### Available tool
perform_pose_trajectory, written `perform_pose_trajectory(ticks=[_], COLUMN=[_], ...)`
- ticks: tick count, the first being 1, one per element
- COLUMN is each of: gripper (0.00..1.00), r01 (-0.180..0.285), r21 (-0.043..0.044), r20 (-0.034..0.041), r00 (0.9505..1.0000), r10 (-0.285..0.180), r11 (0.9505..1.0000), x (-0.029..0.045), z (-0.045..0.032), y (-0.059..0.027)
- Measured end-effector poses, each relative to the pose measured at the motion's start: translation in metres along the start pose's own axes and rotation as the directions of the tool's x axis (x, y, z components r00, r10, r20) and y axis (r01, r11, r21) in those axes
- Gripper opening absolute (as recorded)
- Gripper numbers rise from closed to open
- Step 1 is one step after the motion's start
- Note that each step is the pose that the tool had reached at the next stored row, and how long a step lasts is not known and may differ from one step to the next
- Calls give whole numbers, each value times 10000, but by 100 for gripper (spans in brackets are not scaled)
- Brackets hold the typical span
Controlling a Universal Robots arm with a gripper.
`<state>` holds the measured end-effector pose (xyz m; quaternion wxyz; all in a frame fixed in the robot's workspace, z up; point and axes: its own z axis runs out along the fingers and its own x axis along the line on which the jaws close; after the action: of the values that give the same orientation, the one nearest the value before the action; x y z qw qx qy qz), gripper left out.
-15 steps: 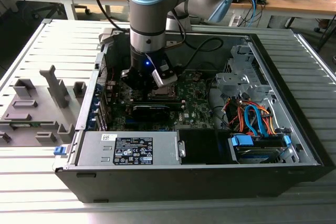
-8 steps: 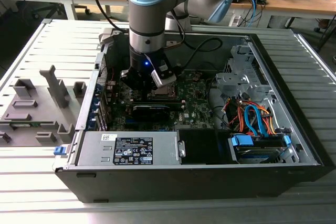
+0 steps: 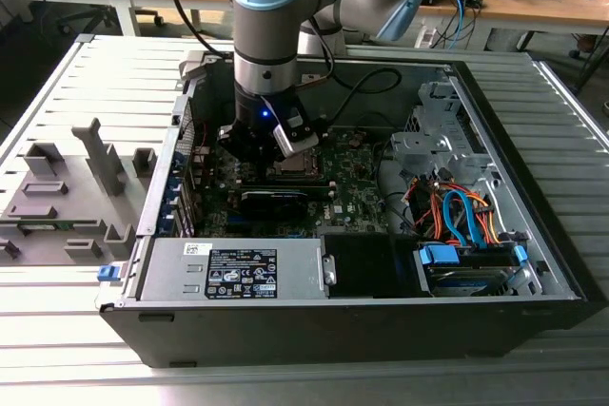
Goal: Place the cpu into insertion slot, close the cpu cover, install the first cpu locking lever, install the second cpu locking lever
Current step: 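Install the second cpu locking lever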
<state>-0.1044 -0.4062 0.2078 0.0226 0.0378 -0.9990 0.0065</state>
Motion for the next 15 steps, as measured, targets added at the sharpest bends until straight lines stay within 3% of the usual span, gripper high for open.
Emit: perform_pose_trajectory(ticks=[4,6,10,15], gripper=[11,11,11,11], r01=[15,21,24,23], r21=[-24,-92,-90,-88], r20=[-1,12,41,41], r00=[10000,10000,10000,10000], r10=[-15,-21,-24,-22], r11=[10000,10000,10000,10000], x=[-2,-4,-2,-1], z=[17,45,-30,-36], y=[21,23,29,30])
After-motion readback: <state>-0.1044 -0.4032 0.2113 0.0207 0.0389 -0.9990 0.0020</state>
